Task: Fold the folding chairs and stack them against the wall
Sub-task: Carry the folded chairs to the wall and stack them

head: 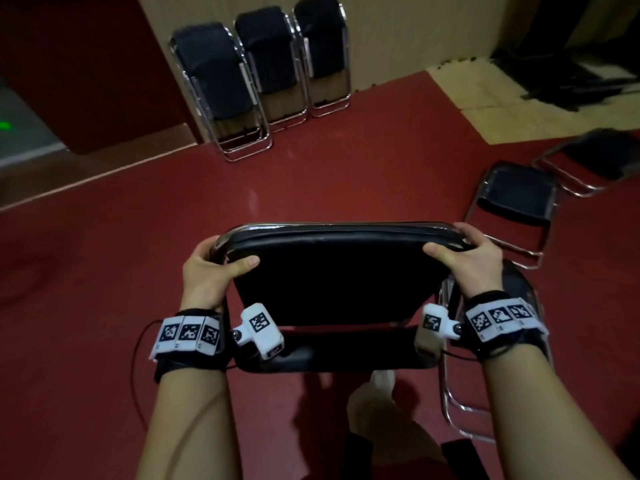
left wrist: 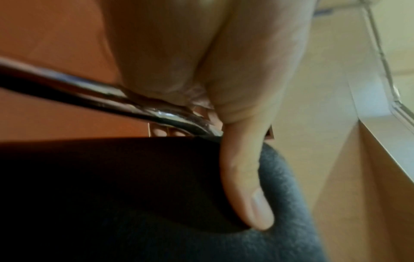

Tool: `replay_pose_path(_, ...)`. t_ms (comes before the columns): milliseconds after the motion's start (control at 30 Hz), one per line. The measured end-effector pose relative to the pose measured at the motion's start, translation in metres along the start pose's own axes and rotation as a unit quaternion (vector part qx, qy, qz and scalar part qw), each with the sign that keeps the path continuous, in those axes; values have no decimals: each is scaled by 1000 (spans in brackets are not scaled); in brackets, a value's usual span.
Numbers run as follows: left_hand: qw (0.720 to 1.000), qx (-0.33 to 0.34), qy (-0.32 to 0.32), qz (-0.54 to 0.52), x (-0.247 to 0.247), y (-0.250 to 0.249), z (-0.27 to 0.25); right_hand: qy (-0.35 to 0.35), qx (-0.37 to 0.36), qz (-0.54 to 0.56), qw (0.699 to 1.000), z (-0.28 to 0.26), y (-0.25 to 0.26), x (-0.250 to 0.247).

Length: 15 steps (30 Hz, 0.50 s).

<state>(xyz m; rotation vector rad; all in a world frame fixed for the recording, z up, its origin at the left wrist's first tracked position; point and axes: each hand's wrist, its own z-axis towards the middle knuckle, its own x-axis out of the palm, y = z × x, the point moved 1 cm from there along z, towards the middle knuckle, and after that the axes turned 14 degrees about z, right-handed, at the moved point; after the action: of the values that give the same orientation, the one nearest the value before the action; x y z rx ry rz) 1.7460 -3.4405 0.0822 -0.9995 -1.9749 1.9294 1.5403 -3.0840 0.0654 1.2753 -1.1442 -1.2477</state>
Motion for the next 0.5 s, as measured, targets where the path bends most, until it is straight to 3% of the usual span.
replay_pose_path(267,992,-78,-92,-28,31,-18,144,109,22,-20,994,187,5,149)
replay_pose_path(500,990,-85,-104,-47,72,-41,272,146,3,-28,989,325,24,254)
